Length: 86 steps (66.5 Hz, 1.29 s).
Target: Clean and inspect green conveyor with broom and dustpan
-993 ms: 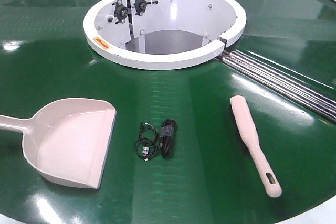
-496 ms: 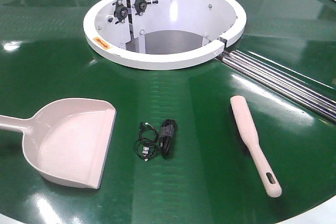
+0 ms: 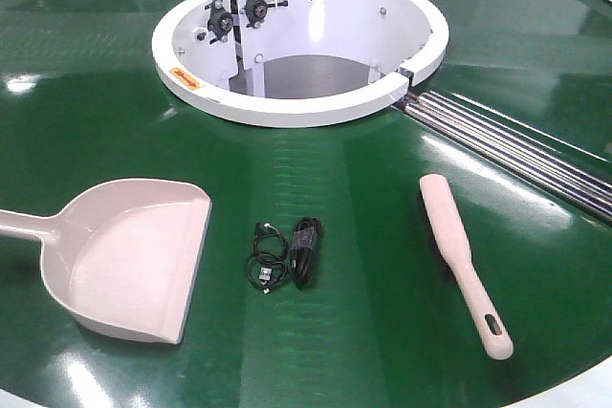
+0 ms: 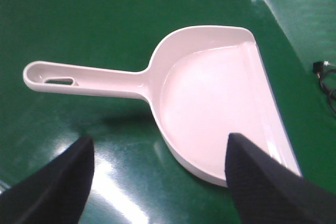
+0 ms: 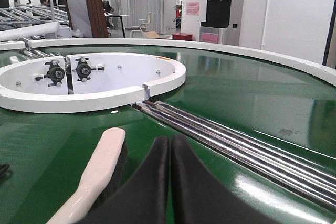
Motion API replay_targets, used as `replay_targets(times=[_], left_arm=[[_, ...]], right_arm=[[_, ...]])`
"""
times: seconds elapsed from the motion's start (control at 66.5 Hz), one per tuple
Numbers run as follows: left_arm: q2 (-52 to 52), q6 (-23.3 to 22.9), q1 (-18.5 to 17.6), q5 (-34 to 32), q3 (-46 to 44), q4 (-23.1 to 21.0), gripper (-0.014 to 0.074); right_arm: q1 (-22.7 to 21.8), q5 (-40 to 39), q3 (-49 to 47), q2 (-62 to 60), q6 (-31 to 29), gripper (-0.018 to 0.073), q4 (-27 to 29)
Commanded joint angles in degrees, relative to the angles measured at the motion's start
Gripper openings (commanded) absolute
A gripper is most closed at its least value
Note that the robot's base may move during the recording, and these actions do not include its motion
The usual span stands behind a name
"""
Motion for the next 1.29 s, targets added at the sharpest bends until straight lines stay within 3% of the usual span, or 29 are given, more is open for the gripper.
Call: replay_targets(times=[0.0,0.165,0.331,0.391,0.602,0.797,0.902,1.279], left_arm=[[2.8,5.1,-0.2,1.8,-7.4,-0.1,0.0502],[12.4,16.8,-0.2,13.7,-20.3,0.4,0.0502],[25.1,30.4,-0.2,33.2,-31.8,0.5,0.0502],[29.0,34.3,-0.2,36.7,-34.5,1.2,0.0502],[35.7,45.4,-0.2,31.3,-37.5,5.2,0.0502],[37.9,65.4,-0.2,28.6,-37.5,6.8,0.0502],[39.3,68.0,-0.2,27.7,-37.5,8.1,0.0502],[47.9,68.1,-0.2,27.6,-37.5,15.6,0.0502]], right_arm=[[-0.4,-4.0,0.2,-0.6,-0.1,-0.0008,-0.6],[-0.4,-4.0,0.2,-0.6,-0.1,-0.0008,-0.6],[-0.4,-4.0,0.2,-0.6,-0.1,-0.0008,-0.6],[-0.4,-4.0,0.2,-0.6,-0.1,-0.0008,-0.6],[-0.4,-4.0,0.2,-0.6,-0.1,-0.0008,-0.6],[-0.4,-4.0,0.2,-0.6,-0.1,-0.0008,-0.6],[-0.4,-4.0,0.2,-0.6,-0.1,-0.0008,-0.6],[-0.4,-4.0,0.2,-0.6,-0.1,-0.0008,-0.4]])
